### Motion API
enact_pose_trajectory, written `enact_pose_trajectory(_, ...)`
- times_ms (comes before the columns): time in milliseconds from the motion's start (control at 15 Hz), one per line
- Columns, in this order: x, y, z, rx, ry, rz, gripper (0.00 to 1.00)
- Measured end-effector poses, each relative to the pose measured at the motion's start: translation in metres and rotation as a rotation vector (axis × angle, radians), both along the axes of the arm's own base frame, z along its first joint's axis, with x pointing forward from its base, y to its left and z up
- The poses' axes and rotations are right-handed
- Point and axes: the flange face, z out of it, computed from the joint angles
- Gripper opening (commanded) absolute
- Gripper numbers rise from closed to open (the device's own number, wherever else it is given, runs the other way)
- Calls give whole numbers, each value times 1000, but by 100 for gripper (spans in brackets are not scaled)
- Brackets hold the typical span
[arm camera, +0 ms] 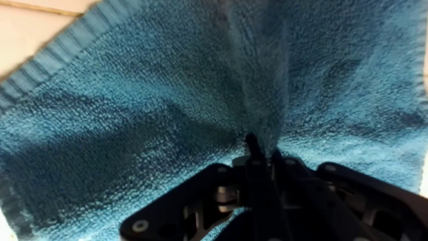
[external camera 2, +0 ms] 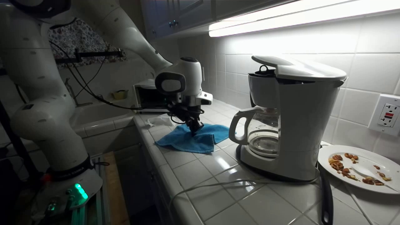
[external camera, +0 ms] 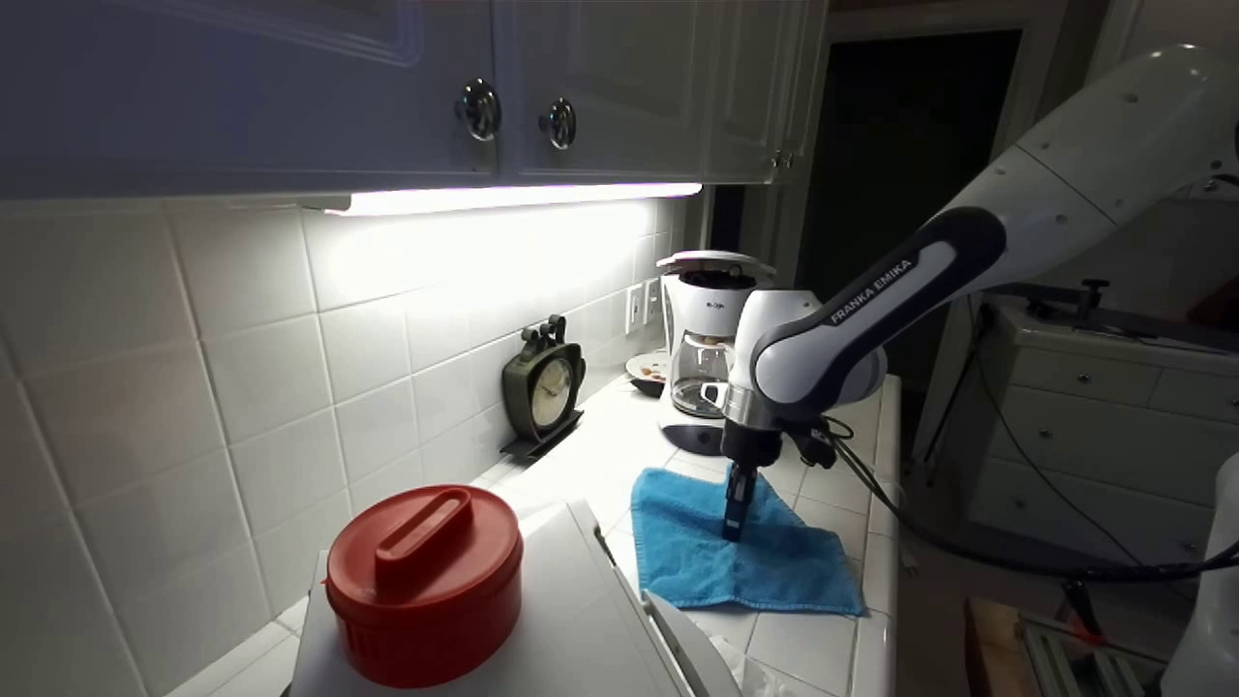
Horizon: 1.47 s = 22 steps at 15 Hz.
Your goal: Use the blue towel to wipe the countertop.
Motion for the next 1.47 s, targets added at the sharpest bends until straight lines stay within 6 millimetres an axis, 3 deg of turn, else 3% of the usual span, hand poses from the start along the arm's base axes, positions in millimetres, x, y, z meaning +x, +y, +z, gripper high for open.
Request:
enact_pose_trajectory(400, 14, 41, 5, -2, -18, 92, 4)
enact_pose_trajectory(667, 33, 46, 3, -15, -52, 104, 4)
enact_pose_trajectory(1067, 54, 17, 0, -37, -98, 51, 4)
enact_pose_trajectory(1467, 47, -31, 0, -54, -109, -41, 4)
